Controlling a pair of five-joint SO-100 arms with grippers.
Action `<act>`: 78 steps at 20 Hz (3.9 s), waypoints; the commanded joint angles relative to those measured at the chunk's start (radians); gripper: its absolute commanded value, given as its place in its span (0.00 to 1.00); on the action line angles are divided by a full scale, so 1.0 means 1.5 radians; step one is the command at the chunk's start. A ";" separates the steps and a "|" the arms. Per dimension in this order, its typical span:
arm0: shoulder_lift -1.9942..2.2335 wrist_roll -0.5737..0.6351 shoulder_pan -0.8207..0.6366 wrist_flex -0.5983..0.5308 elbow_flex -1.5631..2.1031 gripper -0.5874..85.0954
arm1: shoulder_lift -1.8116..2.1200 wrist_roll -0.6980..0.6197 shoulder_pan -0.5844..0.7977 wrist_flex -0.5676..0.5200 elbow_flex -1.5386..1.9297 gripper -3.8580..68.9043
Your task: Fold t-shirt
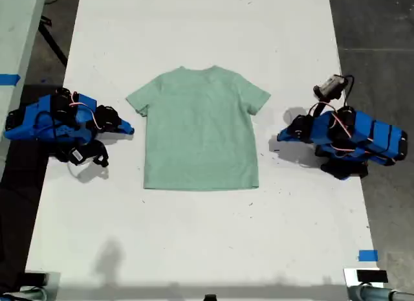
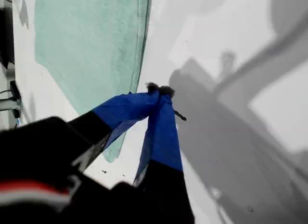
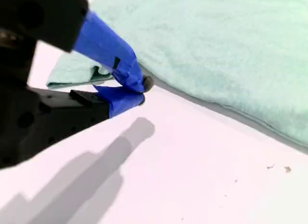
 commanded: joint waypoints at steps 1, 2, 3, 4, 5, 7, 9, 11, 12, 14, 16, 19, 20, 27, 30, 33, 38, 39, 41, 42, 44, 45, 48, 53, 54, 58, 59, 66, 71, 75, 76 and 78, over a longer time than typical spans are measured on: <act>0.002 -0.047 -0.009 0.005 -0.005 0.06 | -0.003 0.004 -0.007 -0.001 -0.007 0.04; 0.002 -0.096 -0.007 0.010 -0.005 0.07 | -0.003 0.007 -0.016 -0.001 -0.007 0.04; 0.002 -0.115 -0.007 0.008 -0.007 0.06 | -0.003 0.025 -0.018 -0.001 -0.008 0.04; 0.002 -0.126 -0.008 0.003 -0.015 0.04 | -0.003 0.032 -0.018 0.003 -0.010 0.04; 0.002 -0.138 -0.004 0.001 -0.024 0.01 | -0.003 0.025 -0.018 0.008 -0.018 0.04; 0.002 -0.150 0.004 -0.009 -0.056 0.01 | -0.003 -0.002 -0.005 0.028 -0.075 0.04; -0.018 -0.146 -0.013 0.013 -0.120 0.01 | -0.008 -0.020 0.002 0.032 -0.140 0.04; -0.094 -0.122 -0.039 0.024 -0.202 0.01 | -0.066 -0.048 0.026 0.020 -0.215 0.04; -0.156 -0.106 -0.054 0.019 -0.245 0.01 | -0.126 -0.066 0.040 0.010 -0.259 0.04; -0.266 -0.063 -0.088 -0.006 -0.312 0.01 | -0.265 -0.116 0.070 -0.004 -0.357 0.04; -0.348 -0.018 -0.131 -0.024 -0.361 0.01 | -0.374 -0.171 0.109 -0.011 -0.442 0.04; -0.482 0.053 -0.204 -0.006 -0.475 0.01 | -0.516 -0.253 0.179 0.006 -0.575 0.04; -0.533 0.078 -0.230 0.007 -0.521 0.01 | -0.570 -0.279 0.201 0.014 -0.625 0.04; -0.845 0.229 -0.381 0.116 -0.827 0.01 | -0.908 -0.427 0.311 0.124 -0.963 0.04; -0.936 0.277 -0.426 0.161 -0.917 0.03 | -1.000 -0.492 0.342 0.198 -1.081 0.05; -0.984 0.320 -0.446 0.200 -0.969 0.21 | -1.065 -0.541 0.357 0.256 -1.165 0.33; -0.992 0.362 -0.447 0.207 -0.972 0.36 | -1.114 -0.633 0.374 0.240 -1.157 0.47; -0.996 0.366 -0.447 0.207 -0.970 0.37 | -1.121 -0.645 0.382 0.220 -1.134 0.48; -1.001 0.364 -0.447 0.204 -0.962 0.36 | -1.131 -0.674 0.397 0.162 -1.076 0.50; -1.001 0.363 -0.445 0.200 -0.957 0.36 | -1.134 -0.691 0.408 0.123 -1.040 0.50; -1.001 0.362 -0.441 0.197 -0.953 0.36 | -1.144 -0.730 0.430 0.045 -0.968 0.51; -1.001 0.362 -0.439 0.197 -0.952 0.36 | -1.159 -0.747 0.441 0.008 -0.939 0.51; -1.000 0.360 -0.433 0.196 -0.951 0.36 | -1.231 -0.779 0.452 -0.080 -0.892 0.51; -1.000 0.359 -0.437 0.195 -0.943 0.35 | -1.349 -0.777 0.432 -0.129 -0.896 0.50; -1.000 0.360 -0.437 0.195 -0.941 0.35 | -1.362 -0.777 0.428 -0.136 -0.896 0.49; -1.002 0.360 -0.437 0.191 -0.934 0.35 | -1.400 -0.767 0.427 -0.133 -0.916 0.13; -1.002 0.360 -0.435 0.189 -0.934 0.35 | -1.400 -0.763 0.428 -0.127 -0.922 0.06; -1.011 0.360 -0.426 0.184 -0.932 0.35 | -1.328 -0.732 0.405 0.026 -1.038 0.04; -1.013 0.361 -0.425 0.181 -0.931 0.34 | -1.305 -0.692 0.376 0.107 -1.158 0.04; -1.013 0.364 -0.423 0.179 -0.927 0.34 | -1.362 -0.633 0.324 0.131 -1.273 0.04; -1.014 0.365 -0.422 0.179 -0.926 0.34 | -1.394 -0.611 0.303 0.153 -1.344 0.04; -1.014 0.364 -0.421 0.178 -0.924 0.34 | -1.486 -0.558 0.254 0.198 -1.509 0.04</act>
